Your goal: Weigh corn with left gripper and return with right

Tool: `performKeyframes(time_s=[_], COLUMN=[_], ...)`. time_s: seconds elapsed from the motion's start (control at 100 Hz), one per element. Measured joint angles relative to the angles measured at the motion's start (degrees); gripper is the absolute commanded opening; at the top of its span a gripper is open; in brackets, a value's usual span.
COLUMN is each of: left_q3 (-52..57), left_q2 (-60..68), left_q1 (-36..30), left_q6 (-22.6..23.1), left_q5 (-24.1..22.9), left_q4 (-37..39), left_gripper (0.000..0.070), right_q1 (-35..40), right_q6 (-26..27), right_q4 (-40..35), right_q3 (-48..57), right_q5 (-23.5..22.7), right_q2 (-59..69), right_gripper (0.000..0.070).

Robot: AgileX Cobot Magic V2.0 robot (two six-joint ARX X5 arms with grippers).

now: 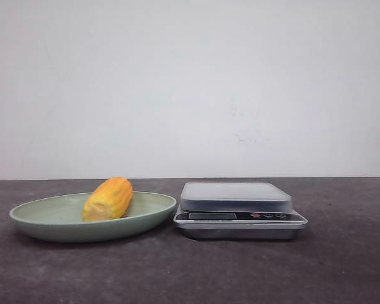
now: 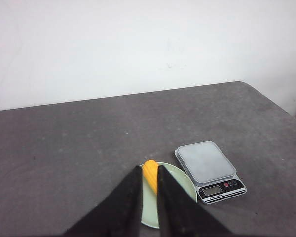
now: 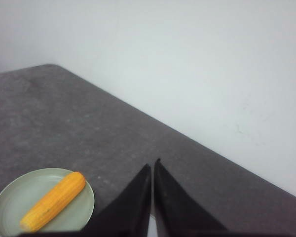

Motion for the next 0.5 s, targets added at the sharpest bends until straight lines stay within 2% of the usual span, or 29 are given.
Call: performKeyframes(time_s=[0.32, 0.5], left_q3=[0.0, 0.02], left_q2=[0.0, 0.0], left_q1=[0.0, 0.0], left_q6=[-0.02, -0.02], left_q5=[0.0, 0.0], left_q4=[0.0, 0.0], left_gripper=[0.0004, 0.0004], right_q1=[0.0, -1.88], right_q6=[0.0, 0.02], right_q4=[-0.46, -9.18], right_q3=[0.02, 0.04], right_q5=[0.17, 5.29], right_q2=[-0.2, -0.26], right_gripper=[0.0, 0.0])
